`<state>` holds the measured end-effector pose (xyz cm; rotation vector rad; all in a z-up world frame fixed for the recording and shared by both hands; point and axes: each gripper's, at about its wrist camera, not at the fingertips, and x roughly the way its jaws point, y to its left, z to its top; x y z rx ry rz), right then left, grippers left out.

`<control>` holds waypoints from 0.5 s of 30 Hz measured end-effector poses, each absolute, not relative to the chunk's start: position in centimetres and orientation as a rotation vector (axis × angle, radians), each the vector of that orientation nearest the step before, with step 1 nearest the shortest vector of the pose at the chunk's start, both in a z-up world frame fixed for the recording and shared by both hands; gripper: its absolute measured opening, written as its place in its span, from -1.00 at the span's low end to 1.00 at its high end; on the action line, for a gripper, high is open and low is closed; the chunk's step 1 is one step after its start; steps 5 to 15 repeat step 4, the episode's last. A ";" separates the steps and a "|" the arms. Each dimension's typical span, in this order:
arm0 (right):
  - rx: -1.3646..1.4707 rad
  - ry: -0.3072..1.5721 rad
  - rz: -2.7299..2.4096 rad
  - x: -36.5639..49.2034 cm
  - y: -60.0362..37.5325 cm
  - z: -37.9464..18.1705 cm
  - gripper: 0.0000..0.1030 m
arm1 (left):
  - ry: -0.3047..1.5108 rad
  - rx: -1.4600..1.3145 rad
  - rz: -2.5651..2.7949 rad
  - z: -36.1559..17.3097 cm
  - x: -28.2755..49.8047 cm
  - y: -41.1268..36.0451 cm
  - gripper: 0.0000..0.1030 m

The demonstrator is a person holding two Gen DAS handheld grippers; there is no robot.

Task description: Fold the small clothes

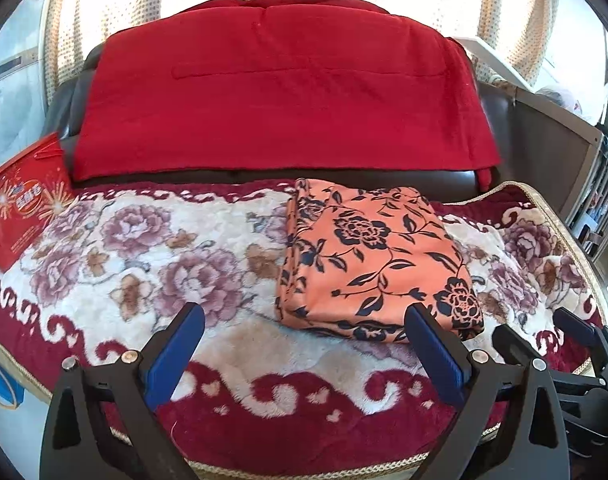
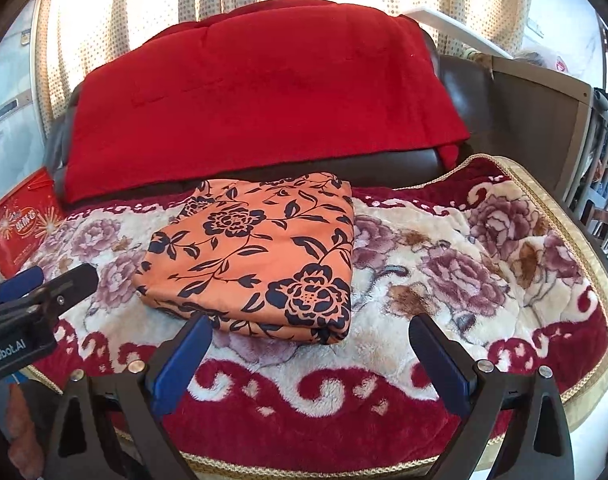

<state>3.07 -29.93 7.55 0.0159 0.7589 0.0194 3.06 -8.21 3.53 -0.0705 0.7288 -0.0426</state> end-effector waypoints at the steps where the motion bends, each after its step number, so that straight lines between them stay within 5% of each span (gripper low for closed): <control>1: 0.014 0.758 0.021 3.2 -29.9 7.5 0.95 | 0.728 -0.065 -0.049 3.5 3.3 -8.4 0.94; 15: 0.005 0.758 0.019 3.8 -29.7 7.4 0.95 | 0.726 -0.057 -0.062 3.5 3.9 -8.9 0.94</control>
